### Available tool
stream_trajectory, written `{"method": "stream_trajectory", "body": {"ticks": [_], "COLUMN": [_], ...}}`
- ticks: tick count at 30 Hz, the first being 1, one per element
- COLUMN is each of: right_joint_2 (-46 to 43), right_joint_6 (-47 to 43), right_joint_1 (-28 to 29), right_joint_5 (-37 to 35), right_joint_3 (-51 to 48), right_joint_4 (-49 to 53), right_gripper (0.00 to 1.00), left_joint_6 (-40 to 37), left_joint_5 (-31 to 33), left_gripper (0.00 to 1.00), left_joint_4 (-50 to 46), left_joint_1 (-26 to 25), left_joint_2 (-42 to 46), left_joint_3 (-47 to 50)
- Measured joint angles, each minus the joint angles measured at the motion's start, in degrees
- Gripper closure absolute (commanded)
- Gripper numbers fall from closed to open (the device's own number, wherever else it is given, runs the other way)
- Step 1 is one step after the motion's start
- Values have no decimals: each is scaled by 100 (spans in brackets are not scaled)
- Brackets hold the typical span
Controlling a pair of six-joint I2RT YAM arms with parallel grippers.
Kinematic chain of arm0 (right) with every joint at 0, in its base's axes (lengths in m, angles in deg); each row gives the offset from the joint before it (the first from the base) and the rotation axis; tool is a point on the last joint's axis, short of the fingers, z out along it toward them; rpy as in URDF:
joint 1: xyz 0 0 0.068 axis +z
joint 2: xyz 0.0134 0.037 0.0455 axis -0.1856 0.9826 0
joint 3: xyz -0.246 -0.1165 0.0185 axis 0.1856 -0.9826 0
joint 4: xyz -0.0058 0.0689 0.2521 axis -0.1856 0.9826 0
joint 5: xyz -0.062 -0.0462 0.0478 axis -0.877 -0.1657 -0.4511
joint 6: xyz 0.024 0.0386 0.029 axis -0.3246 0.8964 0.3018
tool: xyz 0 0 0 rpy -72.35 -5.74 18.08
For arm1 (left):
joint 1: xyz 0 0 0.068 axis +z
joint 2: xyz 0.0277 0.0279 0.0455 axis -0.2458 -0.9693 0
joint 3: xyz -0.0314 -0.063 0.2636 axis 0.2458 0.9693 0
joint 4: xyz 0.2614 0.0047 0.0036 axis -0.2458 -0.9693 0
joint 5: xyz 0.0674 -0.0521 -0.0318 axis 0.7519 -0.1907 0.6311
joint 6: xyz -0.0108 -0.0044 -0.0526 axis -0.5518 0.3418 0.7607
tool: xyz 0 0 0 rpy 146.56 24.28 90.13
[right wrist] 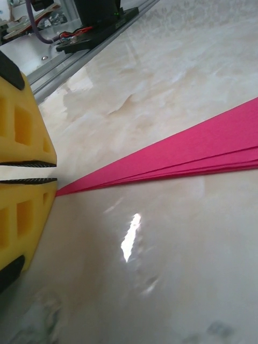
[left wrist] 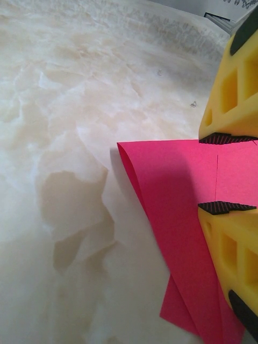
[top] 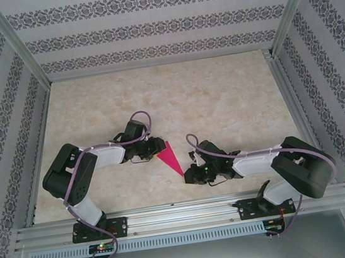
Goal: Fold a paper plane with a square sheet of paper (pick it up from the middle)
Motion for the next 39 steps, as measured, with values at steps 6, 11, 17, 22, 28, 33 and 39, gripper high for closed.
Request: {"method": "stream_trajectory", "body": {"ticks": [6,11,17,22,28,33,39], "right_joint_2": [-640,-227,960,1434,1515,1558,1637], "right_joint_6": [24,39,153,234,256,258,260], "right_joint_1": [-96,-199,-203,-264,-275,-275,-275], "right_joint_5": [-74,-133,-131,-83,-4,31,111], "right_joint_3": [46,743,1311,1292,1283,1255,1268], "right_joint_4": [387,284,-120,-240,-378,-522,-643], "right_gripper": [79,80,84,91,95,94,95], "left_joint_6": [0,-2,-7,-83,-385,-638,-695], "left_joint_5": [-9,-22,-24,-15,-24,-133,-411], "left_gripper": [60,59,57,54,46,44,44], "left_joint_4": [-2,-4,-15,-160,-649,-820,-660], "left_joint_1": [0,0,0,0,0,0,0], "left_joint_2": [15,28,55,120,402,1058,988], "left_joint_3": [-2,-2,-2,-20,-177,-293,-256]}}
